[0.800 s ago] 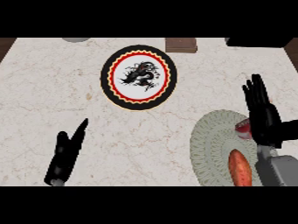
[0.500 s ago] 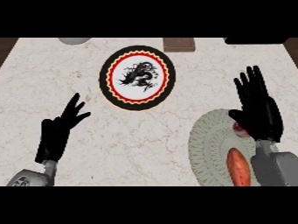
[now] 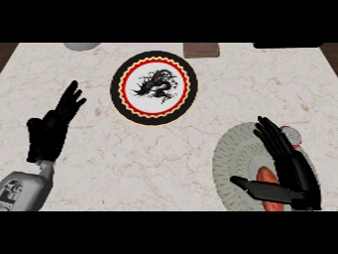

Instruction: Pick the sweet potato from the placemat and place it in the plate

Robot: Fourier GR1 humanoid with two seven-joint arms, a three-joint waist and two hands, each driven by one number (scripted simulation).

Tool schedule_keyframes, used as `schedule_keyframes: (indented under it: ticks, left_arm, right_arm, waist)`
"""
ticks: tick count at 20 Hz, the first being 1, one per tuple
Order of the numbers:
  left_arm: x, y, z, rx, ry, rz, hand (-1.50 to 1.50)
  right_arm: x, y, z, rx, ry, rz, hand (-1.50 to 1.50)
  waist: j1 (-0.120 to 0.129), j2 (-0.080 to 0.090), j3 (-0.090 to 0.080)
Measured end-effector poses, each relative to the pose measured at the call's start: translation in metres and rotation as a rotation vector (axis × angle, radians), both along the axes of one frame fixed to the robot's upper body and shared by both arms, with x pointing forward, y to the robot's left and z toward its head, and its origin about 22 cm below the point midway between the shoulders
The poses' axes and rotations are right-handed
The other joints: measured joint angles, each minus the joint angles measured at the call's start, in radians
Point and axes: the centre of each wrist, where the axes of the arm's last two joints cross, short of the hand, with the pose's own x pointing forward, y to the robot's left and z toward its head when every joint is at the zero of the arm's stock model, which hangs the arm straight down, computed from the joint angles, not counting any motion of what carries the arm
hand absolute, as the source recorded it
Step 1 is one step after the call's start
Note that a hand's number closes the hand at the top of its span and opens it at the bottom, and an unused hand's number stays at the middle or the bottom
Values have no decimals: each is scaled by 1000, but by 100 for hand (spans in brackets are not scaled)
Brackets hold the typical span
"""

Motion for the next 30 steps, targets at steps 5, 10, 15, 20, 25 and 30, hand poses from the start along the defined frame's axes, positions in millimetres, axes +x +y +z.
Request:
schedule_keyframes:
  ticks: [5,10,15,20,25,30]
  left_arm:
    - [7,3,4,1,-12,0,0]
    - [8,13,10,3,-11,-1,0]
    - [8,5,5,4,-18,-6,0]
    - [12,-4,5,10,-21,-13,0]
    - [11,-6,-2,10,-20,-22,0]
    - [15,2,3,3,-24,-21,0]
  right_arm:
    - [-44,-14,4,-138,-39,-55,-150]
    - [-58,-60,44,-244,-85,-115,-150]
    - [-66,-96,74,-430,57,-25,-150]
    - [-61,-115,102,-541,215,89,-150]
    - [-51,-120,112,-596,323,161,-150]
    - [-37,-123,99,-595,376,198,-150]
  waist:
    - [2,2,2]
    - [5,2,2]
    - [6,5,1]
    - [12,6,1]
    - [19,7,2]
    - [22,7,3]
